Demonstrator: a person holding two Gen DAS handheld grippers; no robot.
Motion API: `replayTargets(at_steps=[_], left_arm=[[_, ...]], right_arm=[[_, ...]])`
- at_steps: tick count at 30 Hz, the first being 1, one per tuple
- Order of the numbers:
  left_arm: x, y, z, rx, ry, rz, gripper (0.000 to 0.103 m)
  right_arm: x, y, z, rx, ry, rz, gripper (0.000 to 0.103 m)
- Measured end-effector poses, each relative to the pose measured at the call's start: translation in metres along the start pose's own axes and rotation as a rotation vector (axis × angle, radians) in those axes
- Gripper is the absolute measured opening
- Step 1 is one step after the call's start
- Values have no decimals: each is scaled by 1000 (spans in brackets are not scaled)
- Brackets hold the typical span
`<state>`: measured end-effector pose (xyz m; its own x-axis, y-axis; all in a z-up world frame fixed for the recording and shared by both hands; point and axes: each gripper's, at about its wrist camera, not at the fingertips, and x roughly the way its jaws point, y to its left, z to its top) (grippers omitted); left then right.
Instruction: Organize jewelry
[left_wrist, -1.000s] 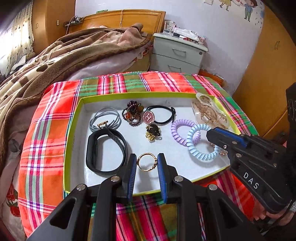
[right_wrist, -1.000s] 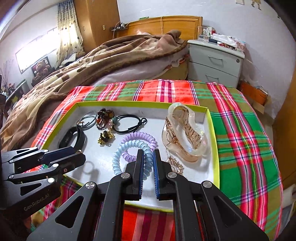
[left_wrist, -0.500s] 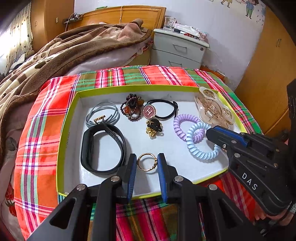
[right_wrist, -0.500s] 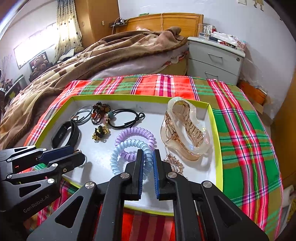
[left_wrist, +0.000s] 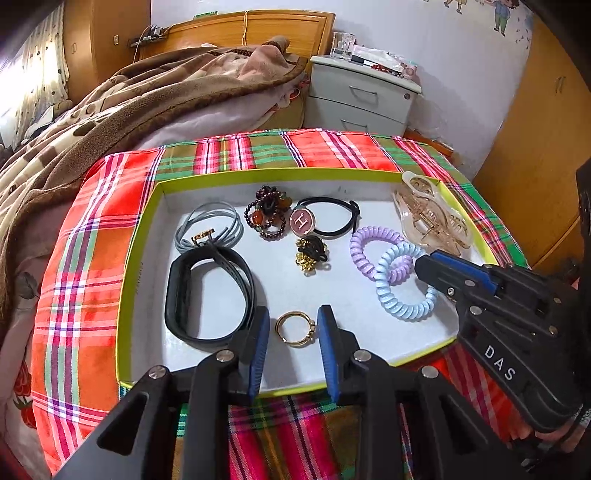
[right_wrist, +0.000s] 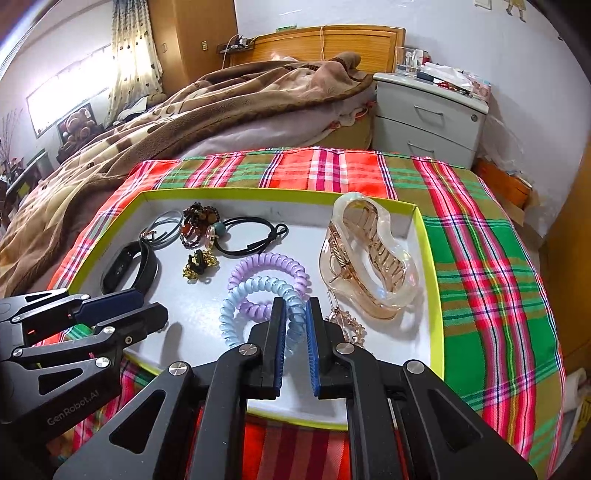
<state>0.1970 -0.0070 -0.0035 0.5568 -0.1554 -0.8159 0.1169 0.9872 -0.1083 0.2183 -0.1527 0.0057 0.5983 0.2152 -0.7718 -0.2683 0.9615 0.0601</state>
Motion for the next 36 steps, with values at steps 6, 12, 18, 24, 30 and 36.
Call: replayTargets(at_steps=[6, 12, 18, 24, 30, 36], left_arm=[[-1, -1, 0, 0, 1, 3, 28], [-2, 0, 0, -11, 4, 0, 33], [-5, -1, -1, -14, 0, 0, 36], [-11, -3, -2, -15, -8, -1, 37], [-19, -7, -3, -6, -18, 2, 37], [-32, -13, -9, 0, -39, 28, 38]], right_arm=[[-4, -1, 0, 10, -14, -3, 14], [-7, -1, 0, 15, -23, 0, 17], [-12, 0, -1, 17, -35, -2, 29], [-17, 1, -1, 17, -41, -12, 29], [-26, -2, -2, 34, -53, -25, 29], [-41, -3, -9, 55, -75, -35, 34]])
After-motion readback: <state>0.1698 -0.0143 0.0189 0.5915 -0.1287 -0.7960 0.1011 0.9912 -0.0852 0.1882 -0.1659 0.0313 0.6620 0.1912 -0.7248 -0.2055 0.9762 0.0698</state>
